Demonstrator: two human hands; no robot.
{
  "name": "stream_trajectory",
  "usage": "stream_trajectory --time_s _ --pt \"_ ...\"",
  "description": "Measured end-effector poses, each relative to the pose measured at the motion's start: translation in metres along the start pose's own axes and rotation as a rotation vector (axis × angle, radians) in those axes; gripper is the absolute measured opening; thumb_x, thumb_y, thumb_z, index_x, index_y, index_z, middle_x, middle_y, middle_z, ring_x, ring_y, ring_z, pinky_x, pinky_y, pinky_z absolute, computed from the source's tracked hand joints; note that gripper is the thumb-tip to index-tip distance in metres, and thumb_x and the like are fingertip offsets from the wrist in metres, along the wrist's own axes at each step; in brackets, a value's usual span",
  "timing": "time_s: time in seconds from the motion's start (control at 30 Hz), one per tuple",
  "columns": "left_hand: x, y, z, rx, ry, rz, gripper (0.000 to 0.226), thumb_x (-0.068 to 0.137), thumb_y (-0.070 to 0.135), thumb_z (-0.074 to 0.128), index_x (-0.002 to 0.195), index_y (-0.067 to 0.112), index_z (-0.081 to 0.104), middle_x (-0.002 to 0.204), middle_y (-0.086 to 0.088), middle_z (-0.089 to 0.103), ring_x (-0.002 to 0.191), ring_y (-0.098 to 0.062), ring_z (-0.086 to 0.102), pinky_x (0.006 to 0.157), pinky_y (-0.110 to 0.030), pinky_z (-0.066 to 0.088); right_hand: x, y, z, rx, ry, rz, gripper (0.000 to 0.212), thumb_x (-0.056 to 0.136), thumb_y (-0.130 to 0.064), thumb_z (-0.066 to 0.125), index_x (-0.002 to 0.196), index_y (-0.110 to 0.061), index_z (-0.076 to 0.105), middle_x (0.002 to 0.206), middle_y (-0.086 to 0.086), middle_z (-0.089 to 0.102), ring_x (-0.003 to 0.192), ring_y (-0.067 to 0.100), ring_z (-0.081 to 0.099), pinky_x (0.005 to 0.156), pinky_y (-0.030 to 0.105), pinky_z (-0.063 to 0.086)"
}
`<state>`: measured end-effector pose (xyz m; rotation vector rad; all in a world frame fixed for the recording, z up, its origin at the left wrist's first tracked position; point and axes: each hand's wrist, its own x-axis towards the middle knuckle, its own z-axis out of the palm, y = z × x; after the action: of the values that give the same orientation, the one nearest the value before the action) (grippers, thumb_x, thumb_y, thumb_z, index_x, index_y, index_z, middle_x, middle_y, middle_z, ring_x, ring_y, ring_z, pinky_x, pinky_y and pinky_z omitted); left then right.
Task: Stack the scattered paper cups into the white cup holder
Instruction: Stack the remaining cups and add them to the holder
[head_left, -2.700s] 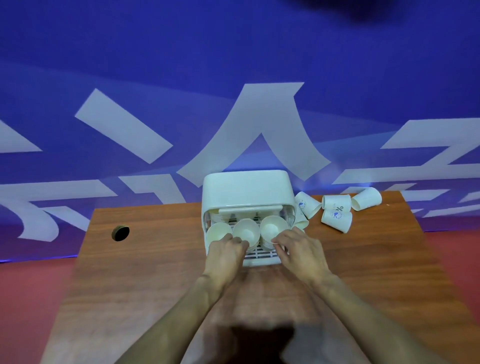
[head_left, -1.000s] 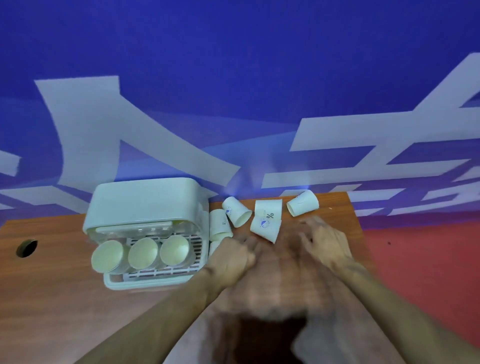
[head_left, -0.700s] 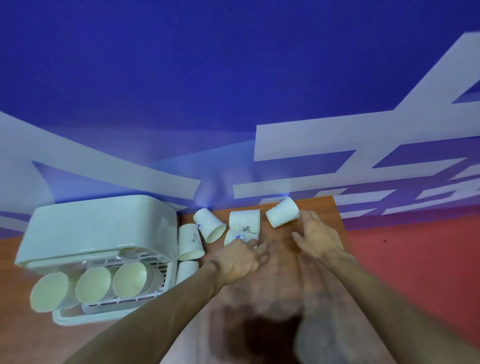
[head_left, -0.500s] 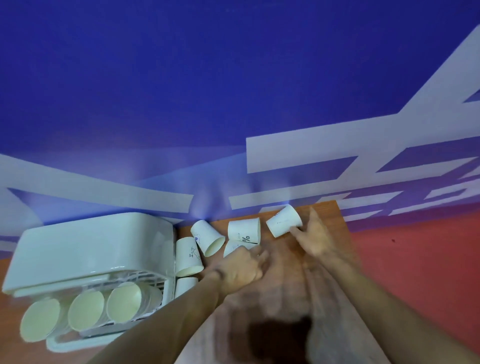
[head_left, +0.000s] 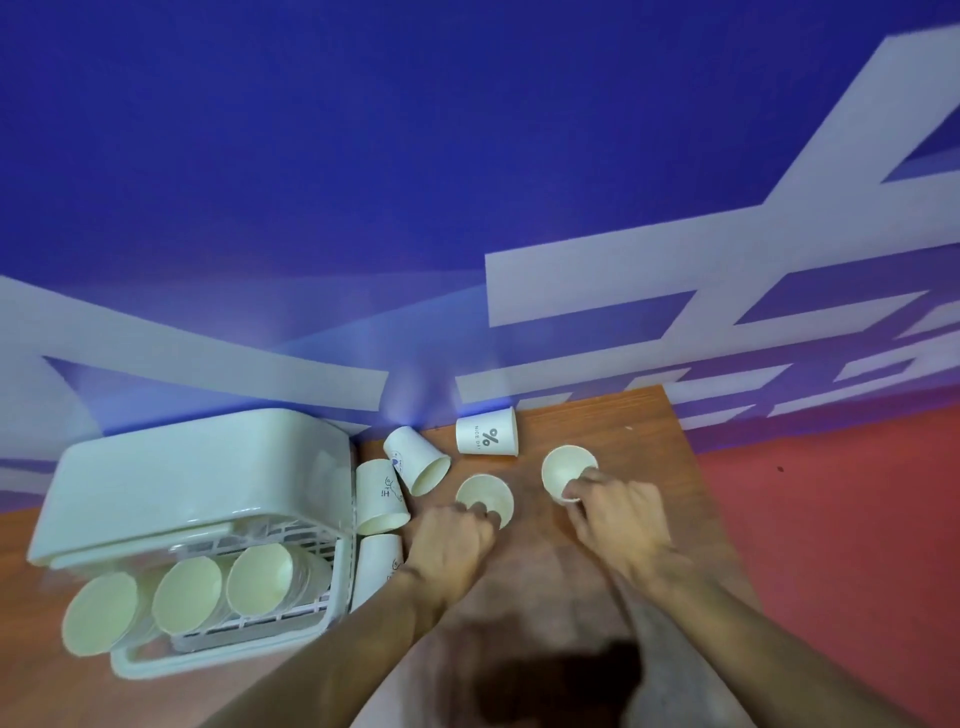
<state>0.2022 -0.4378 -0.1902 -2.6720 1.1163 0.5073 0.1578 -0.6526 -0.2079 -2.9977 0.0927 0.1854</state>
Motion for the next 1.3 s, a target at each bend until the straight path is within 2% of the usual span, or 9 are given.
stream_trajectory --time_s 0.27,0.57,0.7,0.83,0.9,1.0,1.1,1.17,1.3 --pt "-0.048 -0.005 -0.019 -0.054 0.090 -0.040 0.015 0.091 0.020 0.048 0.096 0.019 0.063 0.091 -0.003 0.065 0.081 -0.028 0.063 0.055 -0.031 0.033 -0.030 -0.026 -0.015 -0.005 -0.005 0.018 0.028 0.096 -0.039 0.040 0.111 -0.037 0.063 0.112 -0.014 0.063 0.089 0.014 0.068 0.065 0.028 0.045" --pt "-0.140 -0.043 -0.035 0.002 0.011 -0.082 0.004 0.072 0.019 0.064 0.076 0.020 0.062 0.070 -0.001 0.062 0.061 -0.024 0.062 0.046 -0.027 0.025 -0.047 -0.114 -0.045 0.023 0.081 -0.078 0.016 0.089 -0.036 0.052 0.091 -0.032 0.068 0.091 -0.012 0.066 0.091 0.006 0.064 0.061 0.027 0.047" --pt "-0.174 -0.061 -0.027 -0.023 0.070 -0.107 0.015 0.080 0.012 0.047 0.089 0.015 0.059 0.083 -0.007 0.061 0.074 -0.031 0.061 0.051 -0.033 0.027 -0.057 -0.132 -0.054 -0.037 0.075 -0.051 0.018 0.089 -0.038 0.049 0.094 -0.033 0.066 0.093 -0.013 0.065 0.092 0.006 0.063 0.061 0.026 0.045" --pt "-0.199 -0.080 -0.020 0.007 0.092 -0.132 0.007 0.080 0.016 0.058 0.087 0.019 0.059 0.081 -0.003 0.061 0.070 -0.028 0.060 0.048 -0.032 0.028 -0.070 -0.135 -0.059 -0.085 0.050 -0.033 0.020 0.089 -0.041 0.047 0.097 -0.035 0.064 0.095 -0.012 0.064 0.091 0.008 0.063 0.061 0.027 0.042" --pt "-0.211 -0.088 -0.021 -0.010 0.116 -0.148 0.011 0.085 0.020 0.048 0.089 0.017 0.058 0.085 -0.004 0.061 0.075 -0.030 0.060 0.050 -0.033 0.028 -0.075 -0.144 -0.064 -0.072 0.072 -0.076 0.016 0.086 -0.039 0.053 0.092 -0.034 0.066 0.092 -0.011 0.066 0.088 0.009 0.065 0.060 0.028 0.046" --pt "-0.227 -0.098 -0.025 -0.058 0.260 -0.146 0.044 0.081 0.034 0.019 0.083 0.014 0.058 0.080 -0.007 0.060 0.070 -0.032 0.058 0.049 -0.032 0.029 -0.081 -0.176 -0.074 -0.014 0.148 -0.174 0.003 0.077 -0.032 0.066 0.078 -0.030 0.067 0.078 -0.011 0.066 0.075 0.010 0.066 0.050 0.027 0.045" --pt "-0.247 -0.107 -0.040 -0.105 0.270 -0.155 0.023 0.073 0.034 0.047 0.057 0.017 0.052 0.053 0.000 0.050 0.043 -0.025 0.050 0.036 -0.023 0.028 -0.081 -0.216 -0.084 0.047 0.247 -0.273 0.003 0.077 -0.031 0.067 0.075 -0.029 0.065 0.075 -0.011 0.064 0.073 0.008 0.064 0.048 0.026 0.042" --pt "-0.256 -0.116 -0.041 -0.065 0.314 -0.161 0.024 0.057 0.019 0.072 0.055 0.020 0.049 0.050 0.003 0.047 0.040 -0.022 0.046 0.035 -0.021 0.026 -0.079 -0.239 -0.090 0.101 0.313 -0.343 0.003 0.077 -0.031 0.065 0.075 -0.028 0.065 0.074 -0.011 0.063 0.070 0.007 0.062 0.047 0.026 0.040" --pt "-0.280 -0.137 -0.038 -0.055 0.295 -0.238 0.031 0.050 0.010 0.078 0.056 0.020 0.049 0.051 0.004 0.046 0.041 -0.021 0.047 0.036 -0.022 0.023 -0.077 -0.272 -0.094 0.173 0.387 -0.450 0.005 0.078 -0.030 0.063 0.074 -0.028 0.064 0.073 -0.011 0.062 0.067 0.007 0.060 0.046 0.026 0.039"
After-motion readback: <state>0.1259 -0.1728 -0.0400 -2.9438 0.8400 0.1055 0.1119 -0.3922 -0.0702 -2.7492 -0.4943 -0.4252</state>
